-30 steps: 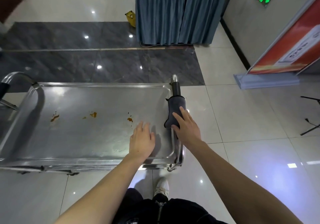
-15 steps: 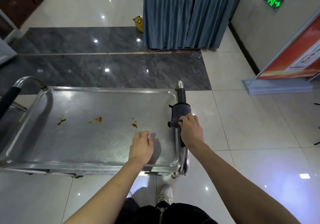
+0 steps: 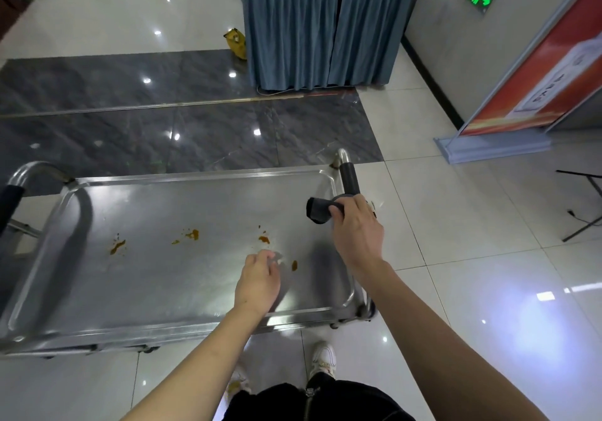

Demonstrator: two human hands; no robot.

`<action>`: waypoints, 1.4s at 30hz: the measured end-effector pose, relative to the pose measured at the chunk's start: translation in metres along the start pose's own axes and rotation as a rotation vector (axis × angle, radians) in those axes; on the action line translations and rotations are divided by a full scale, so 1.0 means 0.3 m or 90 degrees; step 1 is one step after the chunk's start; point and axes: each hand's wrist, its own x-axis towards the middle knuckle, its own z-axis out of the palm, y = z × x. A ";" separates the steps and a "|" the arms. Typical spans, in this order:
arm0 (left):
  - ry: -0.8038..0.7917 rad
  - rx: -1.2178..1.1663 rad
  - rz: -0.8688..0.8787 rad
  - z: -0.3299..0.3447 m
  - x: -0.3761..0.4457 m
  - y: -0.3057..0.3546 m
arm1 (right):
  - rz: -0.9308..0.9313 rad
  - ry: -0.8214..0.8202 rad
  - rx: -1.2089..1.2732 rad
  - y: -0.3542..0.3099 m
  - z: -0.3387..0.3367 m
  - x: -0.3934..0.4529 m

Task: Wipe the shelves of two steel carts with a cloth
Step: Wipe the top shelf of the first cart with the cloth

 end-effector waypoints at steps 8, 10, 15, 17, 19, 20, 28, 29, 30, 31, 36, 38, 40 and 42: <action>-0.020 -0.024 0.043 -0.095 0.013 -0.115 | 0.107 0.054 0.184 -0.149 0.017 -0.045; -0.035 -0.021 0.045 -0.108 0.012 -0.146 | 0.145 0.045 0.209 -0.153 0.039 -0.062; -0.081 0.001 0.055 -0.128 0.025 -0.202 | 0.203 0.022 0.164 -0.109 0.114 -0.114; -0.088 0.013 0.057 -0.129 0.030 -0.221 | 0.213 0.016 0.118 -0.091 0.154 -0.144; -0.098 0.017 0.052 -0.127 0.036 -0.240 | 0.208 -0.003 0.062 -0.081 0.207 -0.179; -0.102 0.023 0.048 -0.124 0.035 -0.250 | 0.212 -0.033 0.044 -0.080 0.238 -0.198; -0.127 0.030 0.003 -0.120 0.035 -0.334 | 0.308 -0.258 0.126 -0.081 0.470 -0.353; -0.130 0.030 0.002 -0.122 0.038 -0.351 | 0.297 -0.243 0.129 -0.077 0.478 -0.364; -0.132 0.033 0.006 -0.123 0.040 -0.367 | 0.287 -0.231 0.136 -0.074 0.481 -0.372; -0.133 0.034 0.009 -0.125 0.041 -0.381 | 0.277 -0.223 0.142 -0.067 0.486 -0.380; -0.156 0.041 0.033 -0.117 0.029 -0.426 | 0.181 -0.234 0.078 -0.019 0.516 -0.400; -0.169 0.045 0.040 -0.113 0.019 -0.432 | 0.129 -0.212 0.008 -0.006 0.531 -0.402; -0.178 0.052 0.046 -0.107 0.016 -0.431 | 0.072 -0.180 -0.080 0.000 0.540 -0.399; -0.179 0.057 0.043 -0.101 0.017 -0.431 | 0.013 -0.171 -0.127 -0.003 0.542 -0.387</action>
